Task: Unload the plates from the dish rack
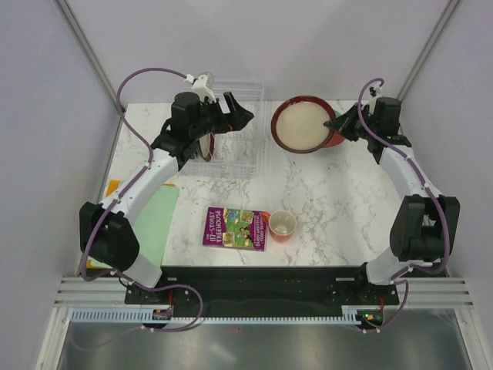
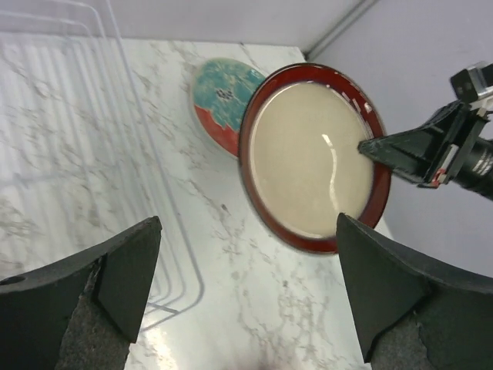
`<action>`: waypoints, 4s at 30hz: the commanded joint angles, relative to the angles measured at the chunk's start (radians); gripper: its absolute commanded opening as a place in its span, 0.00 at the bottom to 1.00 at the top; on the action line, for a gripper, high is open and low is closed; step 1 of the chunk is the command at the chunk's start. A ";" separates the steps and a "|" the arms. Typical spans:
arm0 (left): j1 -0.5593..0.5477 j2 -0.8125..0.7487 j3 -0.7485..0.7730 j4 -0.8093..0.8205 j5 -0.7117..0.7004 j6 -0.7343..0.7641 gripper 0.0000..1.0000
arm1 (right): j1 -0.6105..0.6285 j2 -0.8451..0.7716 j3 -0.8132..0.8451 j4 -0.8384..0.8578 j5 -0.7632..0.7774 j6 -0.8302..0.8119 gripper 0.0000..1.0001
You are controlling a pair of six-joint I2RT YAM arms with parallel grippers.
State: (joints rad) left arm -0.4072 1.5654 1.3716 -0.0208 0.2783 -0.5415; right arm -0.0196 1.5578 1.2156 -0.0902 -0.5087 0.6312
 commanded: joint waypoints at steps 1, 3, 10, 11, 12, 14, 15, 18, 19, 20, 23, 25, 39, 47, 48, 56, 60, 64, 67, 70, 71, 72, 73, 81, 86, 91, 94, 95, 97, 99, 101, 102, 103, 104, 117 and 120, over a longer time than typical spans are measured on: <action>0.002 -0.059 0.046 -0.083 -0.178 0.192 1.00 | -0.059 0.073 0.189 0.040 0.033 0.002 0.00; 0.001 -0.073 0.043 -0.099 -0.244 0.242 1.00 | -0.078 0.146 0.225 0.035 0.045 0.001 0.00; 0.002 -0.085 0.034 -0.130 -0.404 0.376 1.00 | -0.118 0.369 0.418 0.030 0.078 -0.004 0.00; 0.001 -0.088 0.032 -0.130 -0.421 0.385 1.00 | -0.123 0.416 0.439 0.032 0.078 -0.004 0.00; 0.002 -0.093 0.024 -0.128 -0.430 0.394 1.00 | -0.123 0.436 0.459 0.030 0.078 -0.011 0.00; 0.002 -0.100 0.017 -0.130 -0.447 0.405 1.00 | -0.132 0.497 0.518 0.024 0.078 -0.010 0.00; 0.002 -0.110 0.011 -0.128 -0.453 0.410 1.00 | -0.135 0.516 0.535 0.024 0.075 -0.008 0.00; 0.002 -0.120 -0.005 -0.125 -0.472 0.422 1.00 | -0.146 0.583 0.596 0.024 0.073 -0.005 0.00; 0.001 -0.128 -0.008 -0.125 -0.481 0.429 1.00 | -0.148 0.600 0.626 0.023 0.070 -0.002 0.00; 0.002 -0.136 -0.012 -0.122 -0.488 0.434 1.00 | -0.149 0.632 0.642 0.023 0.067 -0.002 0.00; 0.002 -0.148 -0.025 -0.117 -0.518 0.452 1.00 | -0.157 0.694 0.700 0.020 0.061 0.001 0.00; 0.002 -0.153 -0.031 -0.116 -0.533 0.468 1.00 | -0.158 0.734 0.736 0.015 0.058 0.005 0.00; 0.002 -0.162 -0.066 -0.114 -0.544 0.448 1.00 | -0.161 0.765 0.641 -0.013 0.048 0.001 0.61; 0.002 -0.174 -0.078 -0.126 -0.573 0.459 1.00 | -0.161 0.696 0.581 -0.071 0.088 -0.076 0.76; 0.002 -0.177 -0.080 -0.130 -0.573 0.459 1.00 | -0.161 0.684 0.567 -0.086 0.116 -0.086 0.77; 0.002 -0.143 -0.066 -0.143 -0.631 0.500 1.00 | -0.161 0.501 0.519 -0.218 0.357 -0.238 0.81; 0.002 -0.065 -0.045 -0.142 -0.702 0.540 1.00 | -0.161 0.403 0.467 -0.241 0.418 -0.266 0.82; 0.002 0.039 0.012 -0.137 -0.786 0.575 1.00 | -0.160 0.291 0.397 -0.238 0.383 -0.257 0.81; 0.004 0.114 0.061 -0.137 -0.781 0.578 1.00 | -0.155 0.227 0.337 -0.227 0.360 -0.254 0.81; 0.004 0.160 0.106 -0.139 -0.800 0.575 0.98 | -0.154 0.168 0.274 -0.209 0.337 -0.246 0.81; 0.007 0.185 0.122 -0.140 -0.806 0.577 0.97 | -0.152 0.154 0.262 -0.207 0.331 -0.240 0.81; 0.007 0.196 0.130 -0.142 -0.809 0.578 0.95 | -0.152 0.142 0.236 -0.198 0.320 -0.238 0.81; 0.007 0.206 0.138 -0.142 -0.833 0.577 0.95 | -0.152 0.122 0.225 -0.195 0.315 -0.234 0.81; 0.008 0.280 0.184 -0.162 -0.887 0.578 0.71 | -0.152 0.050 0.150 -0.187 0.309 -0.228 0.80; 0.007 0.280 0.179 -0.169 -0.895 0.569 0.32 | -0.152 0.042 0.134 -0.190 0.297 -0.229 0.80; 0.007 0.271 0.182 -0.177 -0.896 0.552 0.02 | -0.152 0.027 0.114 -0.187 0.288 -0.228 0.80; 0.007 0.271 0.195 -0.180 -0.912 0.552 0.02 | -0.152 0.018 0.096 -0.187 0.285 -0.229 0.79; 0.005 0.269 0.204 -0.179 -0.921 0.552 0.02 | -0.151 0.015 0.088 -0.186 0.285 -0.228 0.79; 0.001 0.268 0.224 -0.179 -0.956 0.552 0.02 | -0.151 0.005 0.078 -0.184 0.282 -0.229 0.80; -0.013 0.283 0.251 -0.185 -1.007 0.566 0.02 | -0.151 -0.002 0.065 -0.181 0.280 -0.226 0.79; -0.025 0.307 0.303 -0.186 -1.100 0.609 0.02 | -0.149 -0.010 0.055 -0.181 0.279 -0.225 0.79; -0.038 0.312 0.317 -0.185 -1.146 0.624 0.02 | -0.149 -0.019 0.052 -0.181 0.277 -0.223 0.79; -0.041 0.317 0.345 -0.185 -1.171 0.635 0.02 | -0.148 -0.024 0.051 -0.181 0.276 -0.223 0.79; -0.047 0.320 0.354 -0.182 -1.188 0.644 0.02 | -0.148 -0.030 0.045 -0.181 0.276 -0.225 0.79; -0.094 0.280 0.419 -0.102 -1.309 0.813 0.02 | -0.146 -0.107 0.022 -0.198 0.260 -0.225 0.80; -0.116 0.230 0.417 -0.116 -1.294 0.815 0.02 | -0.146 -0.123 0.019 -0.203 0.227 -0.222 0.80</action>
State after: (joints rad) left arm -0.5045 1.9228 1.7138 -0.2630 -0.8993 0.1993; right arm -0.1692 1.4879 1.2392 -0.3027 -0.2348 0.4004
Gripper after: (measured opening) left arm 0.092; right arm 0.797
